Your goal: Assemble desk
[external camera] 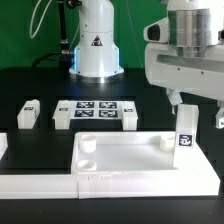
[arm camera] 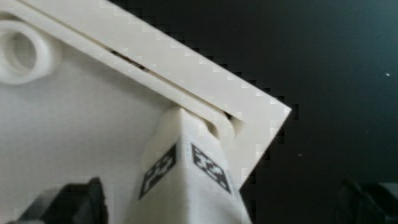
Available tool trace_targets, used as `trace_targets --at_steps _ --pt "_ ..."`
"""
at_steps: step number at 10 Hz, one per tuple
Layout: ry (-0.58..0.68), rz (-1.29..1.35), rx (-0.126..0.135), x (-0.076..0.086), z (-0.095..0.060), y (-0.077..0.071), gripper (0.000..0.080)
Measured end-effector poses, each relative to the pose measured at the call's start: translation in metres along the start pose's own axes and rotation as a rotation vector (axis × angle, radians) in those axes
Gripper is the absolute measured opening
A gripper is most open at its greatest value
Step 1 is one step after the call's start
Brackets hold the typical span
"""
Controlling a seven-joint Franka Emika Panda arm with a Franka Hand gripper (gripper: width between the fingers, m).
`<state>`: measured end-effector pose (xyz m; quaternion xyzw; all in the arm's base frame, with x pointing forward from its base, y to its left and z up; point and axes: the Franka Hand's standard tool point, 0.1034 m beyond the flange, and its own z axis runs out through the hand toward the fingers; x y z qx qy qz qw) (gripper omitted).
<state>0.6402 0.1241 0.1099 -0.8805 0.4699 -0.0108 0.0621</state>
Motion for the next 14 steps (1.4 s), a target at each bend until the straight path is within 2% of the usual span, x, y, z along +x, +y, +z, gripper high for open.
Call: trace_targets --at_steps 1,2,4,6,7,8,9,13,14 --pt "0.016 -0.218 -0.013 0.003 0.001 0.001 0.0649" --pt "0.043 -0.473 -0.037 0.007 0.003 0.001 0.0649" --pt "0.055 -0.736 -0.034 0.015 0.005 0.001 0.0649" --pt "0.054 -0.707 -0.032 0.013 0.006 0.000 0.0649" --pt "0.054 -0.706 -0.032 0.013 0.006 0.000 0.0535" --pt "0.053 -0.646 -0.029 0.012 0.006 0.000 0.0535" --pt "0.054 -0.577 -0.028 0.014 0.006 0.001 0.0320" --pt "0.081 -0.380 -0.061 0.029 0.004 0.012 0.0305" --pt "0.083 -0.384 -0.062 0.031 0.004 0.013 0.0305"
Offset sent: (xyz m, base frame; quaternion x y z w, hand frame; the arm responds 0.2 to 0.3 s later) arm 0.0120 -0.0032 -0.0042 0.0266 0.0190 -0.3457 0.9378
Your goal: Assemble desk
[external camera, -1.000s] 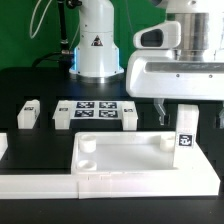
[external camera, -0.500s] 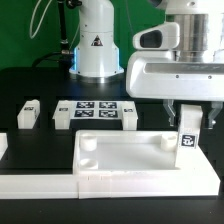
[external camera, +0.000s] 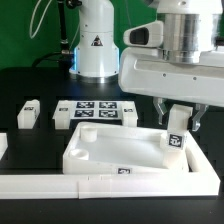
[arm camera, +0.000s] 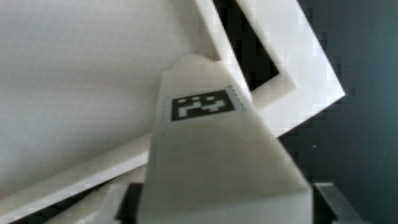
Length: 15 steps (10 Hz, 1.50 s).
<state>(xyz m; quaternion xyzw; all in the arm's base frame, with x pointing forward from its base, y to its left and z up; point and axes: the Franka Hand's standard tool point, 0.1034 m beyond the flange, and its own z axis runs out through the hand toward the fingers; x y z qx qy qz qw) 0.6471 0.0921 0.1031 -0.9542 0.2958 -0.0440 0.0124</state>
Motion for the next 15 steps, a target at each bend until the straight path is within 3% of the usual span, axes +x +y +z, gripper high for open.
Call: trace_targets --at_steps 5,6,7,8,9,10,15 --pt "0.001 -0.012 -0.001 0.001 0.000 0.001 0.0305" --pt "-0.014 -0.047 -0.003 0.002 -0.014 -0.002 0.0305" --pt "-0.007 -0.062 0.015 0.006 -0.038 -0.008 0.0397" --pt "0.002 -0.062 0.024 0.008 -0.045 -0.010 0.0533" --pt "-0.001 -0.062 0.020 0.007 -0.040 -0.009 0.0533" --pt "-0.001 -0.062 0.020 0.007 -0.040 -0.009 0.0632" --pt "-0.001 -0.079 0.019 0.007 -0.039 -0.009 0.0649"
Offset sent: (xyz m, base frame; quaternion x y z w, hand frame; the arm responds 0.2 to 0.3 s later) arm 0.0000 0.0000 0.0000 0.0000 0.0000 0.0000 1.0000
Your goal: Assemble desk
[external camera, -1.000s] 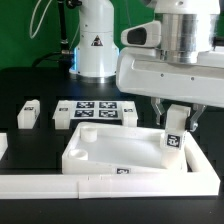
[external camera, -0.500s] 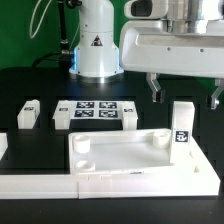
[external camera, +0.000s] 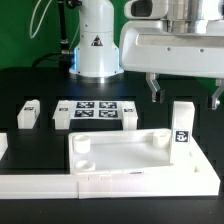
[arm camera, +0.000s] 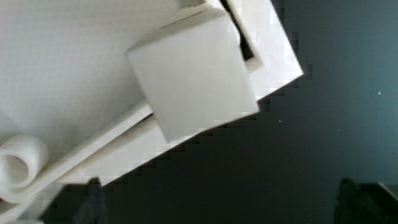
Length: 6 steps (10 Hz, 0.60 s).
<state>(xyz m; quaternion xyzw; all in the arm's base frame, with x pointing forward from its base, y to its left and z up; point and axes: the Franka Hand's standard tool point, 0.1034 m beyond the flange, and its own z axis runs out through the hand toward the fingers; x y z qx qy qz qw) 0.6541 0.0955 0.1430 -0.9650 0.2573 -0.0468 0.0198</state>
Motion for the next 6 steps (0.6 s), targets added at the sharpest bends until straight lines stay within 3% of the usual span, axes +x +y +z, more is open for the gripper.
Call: trace_targets --at_steps 2,4,5,6 --pt "-0.009 -0.031 -0.002 -0.007 0.000 0.004 0.0649" --pt "-0.030 -0.185 -0.005 -0.036 0.003 0.021 0.0649" --pt "-0.043 -0.215 -0.008 -0.047 0.004 0.020 0.0649" --pt "-0.042 -0.319 -0.006 -0.045 0.005 0.020 0.0649"
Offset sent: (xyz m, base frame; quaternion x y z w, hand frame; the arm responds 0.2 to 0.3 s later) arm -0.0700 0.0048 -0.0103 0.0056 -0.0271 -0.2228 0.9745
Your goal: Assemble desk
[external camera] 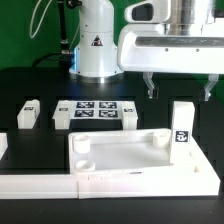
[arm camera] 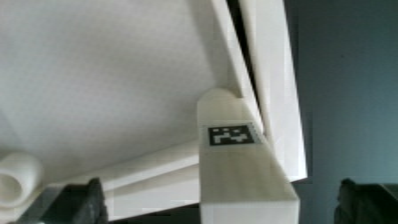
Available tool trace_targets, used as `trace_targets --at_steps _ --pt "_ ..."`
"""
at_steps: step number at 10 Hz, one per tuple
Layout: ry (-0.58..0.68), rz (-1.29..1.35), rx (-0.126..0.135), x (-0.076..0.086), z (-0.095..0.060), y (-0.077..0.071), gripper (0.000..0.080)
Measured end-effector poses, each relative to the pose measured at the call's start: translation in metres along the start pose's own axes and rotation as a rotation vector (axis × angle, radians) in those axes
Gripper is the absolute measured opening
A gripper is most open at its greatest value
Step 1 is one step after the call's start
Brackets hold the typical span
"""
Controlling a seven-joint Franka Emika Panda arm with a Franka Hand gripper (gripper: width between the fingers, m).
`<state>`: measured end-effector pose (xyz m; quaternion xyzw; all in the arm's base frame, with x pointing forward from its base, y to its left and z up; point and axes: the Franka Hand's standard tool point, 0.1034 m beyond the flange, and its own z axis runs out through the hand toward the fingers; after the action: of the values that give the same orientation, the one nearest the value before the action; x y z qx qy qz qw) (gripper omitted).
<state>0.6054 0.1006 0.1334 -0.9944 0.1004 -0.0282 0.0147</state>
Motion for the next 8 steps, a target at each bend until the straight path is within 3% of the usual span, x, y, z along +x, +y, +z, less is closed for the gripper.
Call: trace_targets --at_steps 4,5,7,8 --pt "-0.005 -0.285 -0.002 -0.002 0.003 0.004 0.0649" --pt "-0.002 -0.330 -0.006 -0.016 0.012 0.011 0.0649" --pt "-0.100 -0.294 -0.017 -0.067 0.027 0.045 0.0649" --pt "-0.138 -0.292 -0.020 -0.072 0.028 0.046 0.0649"
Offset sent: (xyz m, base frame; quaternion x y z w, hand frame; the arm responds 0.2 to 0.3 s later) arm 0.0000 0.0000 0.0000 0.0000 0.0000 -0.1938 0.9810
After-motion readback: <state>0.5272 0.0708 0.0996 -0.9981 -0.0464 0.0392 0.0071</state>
